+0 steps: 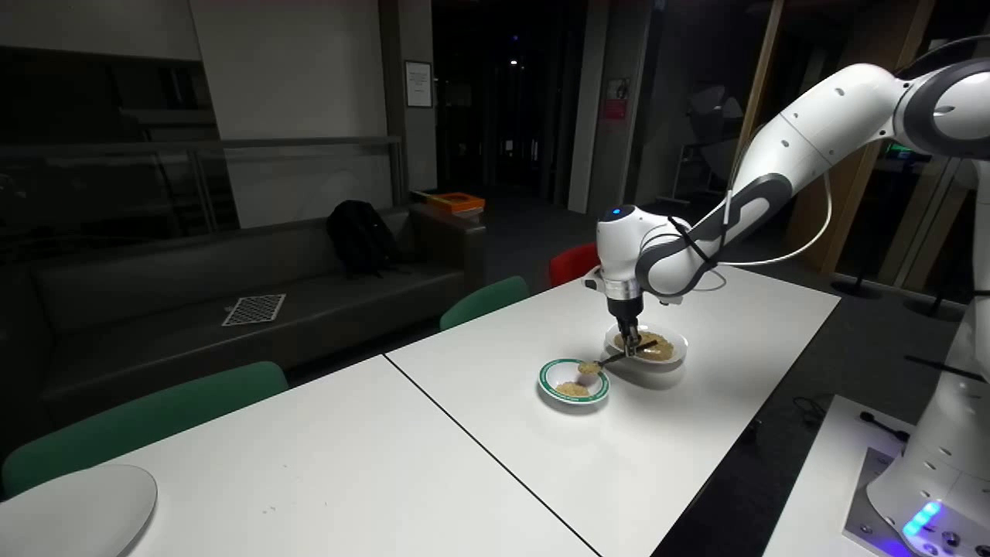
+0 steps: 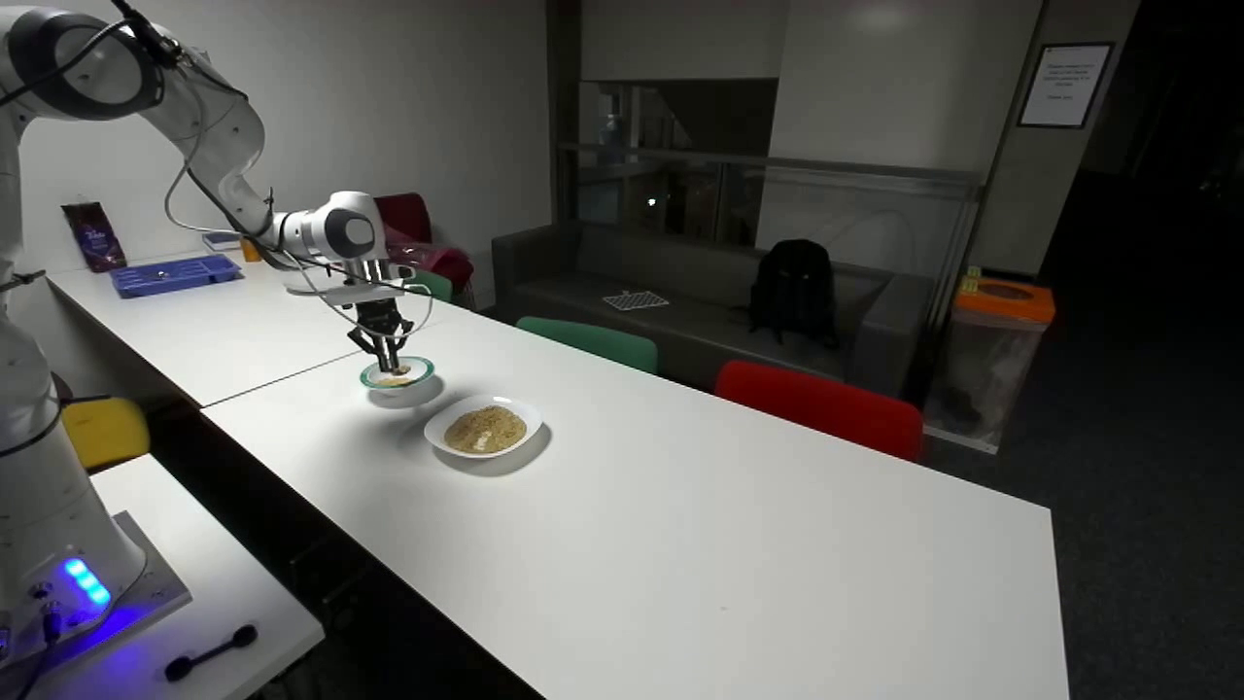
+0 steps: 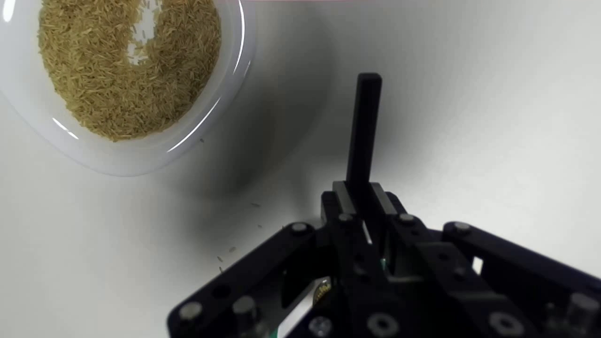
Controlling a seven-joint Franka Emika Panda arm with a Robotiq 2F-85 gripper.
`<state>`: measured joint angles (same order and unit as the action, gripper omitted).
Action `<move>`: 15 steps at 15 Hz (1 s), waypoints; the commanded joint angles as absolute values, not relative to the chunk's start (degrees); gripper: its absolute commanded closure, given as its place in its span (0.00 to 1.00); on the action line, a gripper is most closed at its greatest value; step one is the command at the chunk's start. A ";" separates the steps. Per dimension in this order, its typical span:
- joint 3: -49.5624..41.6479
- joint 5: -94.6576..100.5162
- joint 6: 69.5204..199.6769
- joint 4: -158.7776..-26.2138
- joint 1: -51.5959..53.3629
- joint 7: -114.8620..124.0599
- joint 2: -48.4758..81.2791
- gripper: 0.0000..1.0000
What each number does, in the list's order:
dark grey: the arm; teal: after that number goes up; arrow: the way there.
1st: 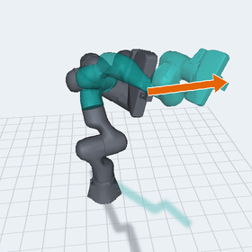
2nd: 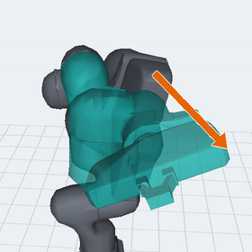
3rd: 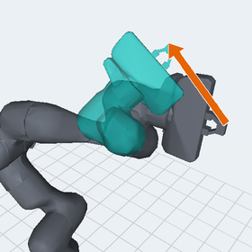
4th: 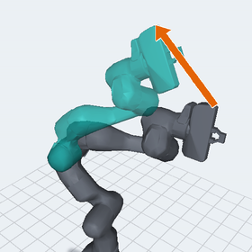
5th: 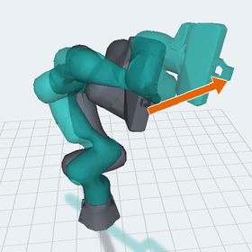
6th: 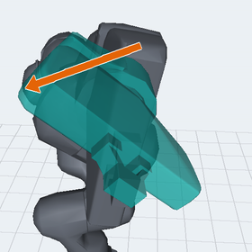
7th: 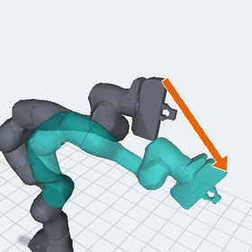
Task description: Use the spoon to put sugar in the green and white bowl
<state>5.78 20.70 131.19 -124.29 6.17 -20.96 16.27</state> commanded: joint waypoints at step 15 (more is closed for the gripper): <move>5.61 30.18 119.41 -114.53 10.52 -15.09 20.35 0.97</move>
